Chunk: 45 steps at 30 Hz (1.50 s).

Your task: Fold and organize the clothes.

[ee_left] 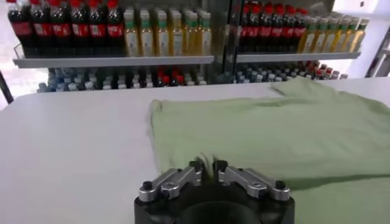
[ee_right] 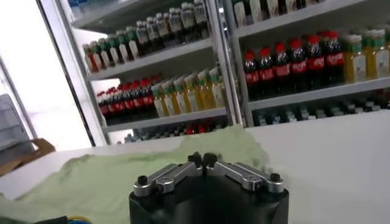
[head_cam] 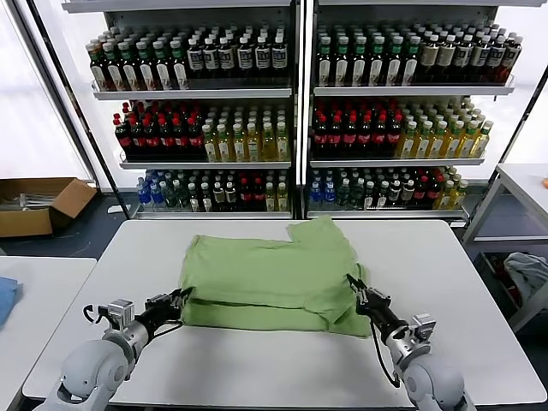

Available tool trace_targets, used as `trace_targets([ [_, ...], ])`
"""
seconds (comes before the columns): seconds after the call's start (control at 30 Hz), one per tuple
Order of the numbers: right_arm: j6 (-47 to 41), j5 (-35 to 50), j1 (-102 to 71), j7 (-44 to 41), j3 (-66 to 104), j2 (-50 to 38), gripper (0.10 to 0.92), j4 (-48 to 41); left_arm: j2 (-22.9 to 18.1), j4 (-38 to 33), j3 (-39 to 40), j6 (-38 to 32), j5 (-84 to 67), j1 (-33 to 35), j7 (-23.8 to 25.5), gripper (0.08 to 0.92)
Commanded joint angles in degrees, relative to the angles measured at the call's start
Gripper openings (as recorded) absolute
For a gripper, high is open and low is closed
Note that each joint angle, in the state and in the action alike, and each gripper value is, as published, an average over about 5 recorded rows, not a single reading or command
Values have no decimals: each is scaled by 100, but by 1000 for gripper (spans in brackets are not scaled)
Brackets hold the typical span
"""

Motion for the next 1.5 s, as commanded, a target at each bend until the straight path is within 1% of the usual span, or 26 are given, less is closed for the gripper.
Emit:
trace_targets([
  [0.03,-191,-311,422,222,-139,-12,256,-430,-30,321,-62,16,-30,-242,-27,363],
  [0.27,-460,-464,151,749,270,-104,455,47,-116,-200,-473,13,4,393,-46,554],
  [0.3,-495,-462,60,768,325,-115,481,150,-152,-279,-512,11,9,507,-46,571],
  [0.4,-564,-476,-312,811,474,-121,568,510,-291,-436,-579,-4,60,799,-46,666],
  [0.47,-615,-498,-595,860,547,-94,629,757,-386,-458,-579,-27,140,906,-46,736],
  [0.53,-687,-554,-897,896,589,-54,689,996,-478,-445,-560,-57,234,971,-48,783],
  [0.67,-866,-829,-1490,903,581,42,788,1410,-616,-413,-502,-94,340,1035,-64,820],
  [0.73,-919,-989,-1739,877,562,90,813,1531,-654,-404,-473,-97,353,1038,-75,822],
  [0.8,-927,-1062,-1894,836,545,119,818,1573,-666,-395,-451,-105,351,1028,-78,820],
  [0.9,-949,-1137,-2008,819,486,138,784,1541,-660,-364,-420,-124,342,1004,-76,778],
  [1.17,-1007,-1259,-1862,885,285,213,559,1259,-656,-298,-343,-129,338,984,-59,550],
  [1.5,-946,-1249,-1797,858,287,193,273,1178,-675,-308,-323,-171,332,1042,-29,264],
])
